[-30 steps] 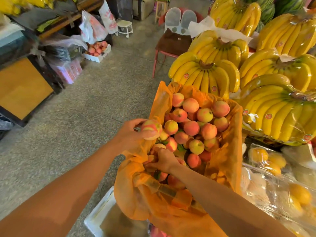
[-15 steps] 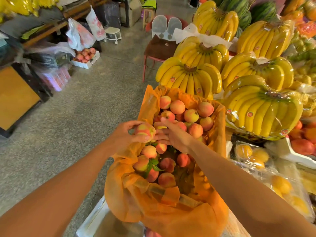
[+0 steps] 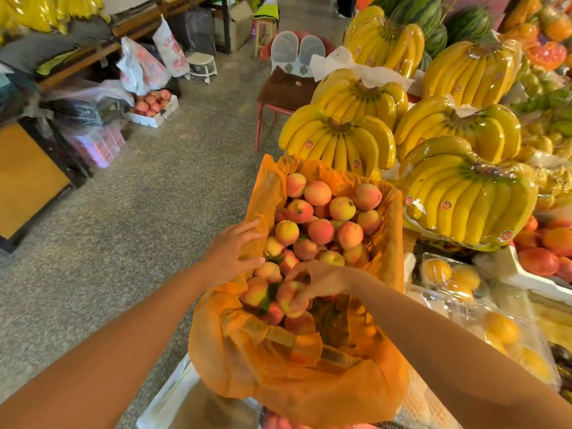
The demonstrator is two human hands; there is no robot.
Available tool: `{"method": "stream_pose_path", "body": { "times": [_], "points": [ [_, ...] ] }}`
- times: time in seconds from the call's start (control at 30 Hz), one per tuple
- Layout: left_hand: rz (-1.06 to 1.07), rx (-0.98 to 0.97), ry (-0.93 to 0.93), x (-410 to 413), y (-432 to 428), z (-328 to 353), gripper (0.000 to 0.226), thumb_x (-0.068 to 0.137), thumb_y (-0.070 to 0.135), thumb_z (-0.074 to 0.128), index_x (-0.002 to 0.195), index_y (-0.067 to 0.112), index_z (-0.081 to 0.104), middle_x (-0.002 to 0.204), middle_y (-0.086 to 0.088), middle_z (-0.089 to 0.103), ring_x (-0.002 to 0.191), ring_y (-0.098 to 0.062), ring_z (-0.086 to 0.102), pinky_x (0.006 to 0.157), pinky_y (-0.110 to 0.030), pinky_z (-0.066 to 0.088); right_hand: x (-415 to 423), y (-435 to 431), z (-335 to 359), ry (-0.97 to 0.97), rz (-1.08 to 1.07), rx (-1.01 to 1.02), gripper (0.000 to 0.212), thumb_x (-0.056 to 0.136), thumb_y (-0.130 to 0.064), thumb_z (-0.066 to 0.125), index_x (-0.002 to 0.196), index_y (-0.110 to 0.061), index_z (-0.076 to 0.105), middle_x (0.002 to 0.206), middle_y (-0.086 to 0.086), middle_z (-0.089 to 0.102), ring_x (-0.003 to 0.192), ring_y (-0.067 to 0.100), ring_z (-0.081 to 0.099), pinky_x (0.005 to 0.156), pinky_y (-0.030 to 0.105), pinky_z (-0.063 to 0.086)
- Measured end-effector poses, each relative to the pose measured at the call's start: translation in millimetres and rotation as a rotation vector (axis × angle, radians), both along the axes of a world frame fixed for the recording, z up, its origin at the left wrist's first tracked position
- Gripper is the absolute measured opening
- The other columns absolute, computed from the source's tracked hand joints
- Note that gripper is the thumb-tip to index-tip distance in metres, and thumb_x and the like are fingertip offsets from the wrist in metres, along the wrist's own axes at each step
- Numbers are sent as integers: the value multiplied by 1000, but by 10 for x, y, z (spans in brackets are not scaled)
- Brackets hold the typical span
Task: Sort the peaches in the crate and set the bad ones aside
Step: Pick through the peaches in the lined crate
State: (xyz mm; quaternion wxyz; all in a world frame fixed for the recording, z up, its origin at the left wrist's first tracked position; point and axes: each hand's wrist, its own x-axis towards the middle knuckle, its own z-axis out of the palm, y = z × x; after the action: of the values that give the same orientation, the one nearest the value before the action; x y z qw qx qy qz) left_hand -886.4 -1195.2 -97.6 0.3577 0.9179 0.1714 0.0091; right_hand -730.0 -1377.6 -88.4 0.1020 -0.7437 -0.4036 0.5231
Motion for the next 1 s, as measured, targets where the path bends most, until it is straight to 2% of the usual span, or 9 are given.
{"method": "stream_pose_path", "body": {
  "times": [0.1, 0.2, 0.3, 0.53, 0.63, 0.7, 0.8, 0.93, 1.0],
  "points": [
    [-25, 14, 11, -31, -29, -66, 69, 76, 59, 53, 138, 29, 44, 157, 16, 15, 144, -13, 19, 115, -50, 20, -119, -16, -194, -37, 170, -77, 61, 80, -25, 77, 133, -18, 49, 117, -5, 47, 103, 15, 48, 81, 27, 42],
    [-18, -1, -15, -22, -38, -68, 59, 84, 47, 61, 138, 26, 45, 157, 15, 16, 143, -12, 19, 116, -45, 19, -196, -24, -381, -81, 236, -51, 53, 83, -15, 71, 132, -17, 52, 124, 2, 49, 109, 22, 52, 87, 35, 47],
    [-8, -24, -33, -19, -30, -53, 61, 81, 49, 54, 137, 25, 47, 156, 14, 19, 142, -10, 21, 116, -39, 19, -236, -31, -467, -118, 264, 3, 48, 84, -9, 67, 130, -19, 56, 128, 5, 53, 110, 23, 52, 89, 34, 47],
    [8, -3, -52, -17, -8, -68, 59, 77, 52, 49, 129, 26, 54, 153, 13, 28, 140, -12, 28, 115, -42, 23, -288, 22, -521, -140, 308, 42, 45, 84, -13, 65, 128, -23, 58, 122, 4, 58, 104, 25, 55, 87, 38, 51],
    [36, 22, -83, 30, 1, -36, 52, 77, 51, 53, 121, 25, 61, 146, 9, 39, 135, -16, 35, 111, -44, 27, -302, 12, -541, -127, 248, 91, 43, 84, -12, 67, 125, -21, 60, 110, 1, 57, 96, 22, 56, 80, 31, 48],
    [54, 85, -103, 95, 11, -15, 35, 84, 35, 64, 117, 24, 63, 139, 6, 45, 130, -18, 39, 109, -43, 29, -286, -5, -545, -103, 224, 110, 41, 85, -12, 67, 124, -20, 60, 106, -2, 55, 93, 17, 54, 78, 28, 46],
    [89, 196, -130, 218, 31, 28, 26, 85, 22, 67, 111, 22, 67, 124, 3, 54, 122, -20, 43, 102, -39, 31, -186, -21, -466, -49, 121, 154, 38, 84, -22, 73, 121, -19, 62, 115, -3, 60, 100, 14, 57, 85, 26, 47],
    [92, 314, -154, 416, 26, 97, 21, 86, 24, 65, 107, 24, 67, 114, 4, 58, 118, -21, 43, 98, -40, 34, 163, -44, -242, -177, -75, 386, 26, 84, -26, 74, 107, -16, 69, 111, -1, 67, 98, 10, 60, 82, 18, 46],
    [76, 349, -139, 556, -14, 127, 22, 86, 25, 63, 108, 25, 67, 114, 4, 58, 119, -21, 43, 99, -40, 33, 382, -92, -107, -245, -195, 491, 21, 84, -26, 73, 101, -16, 68, 100, -2, 69, 91, 11, 62, 80, 24, 49]
  ]
}}
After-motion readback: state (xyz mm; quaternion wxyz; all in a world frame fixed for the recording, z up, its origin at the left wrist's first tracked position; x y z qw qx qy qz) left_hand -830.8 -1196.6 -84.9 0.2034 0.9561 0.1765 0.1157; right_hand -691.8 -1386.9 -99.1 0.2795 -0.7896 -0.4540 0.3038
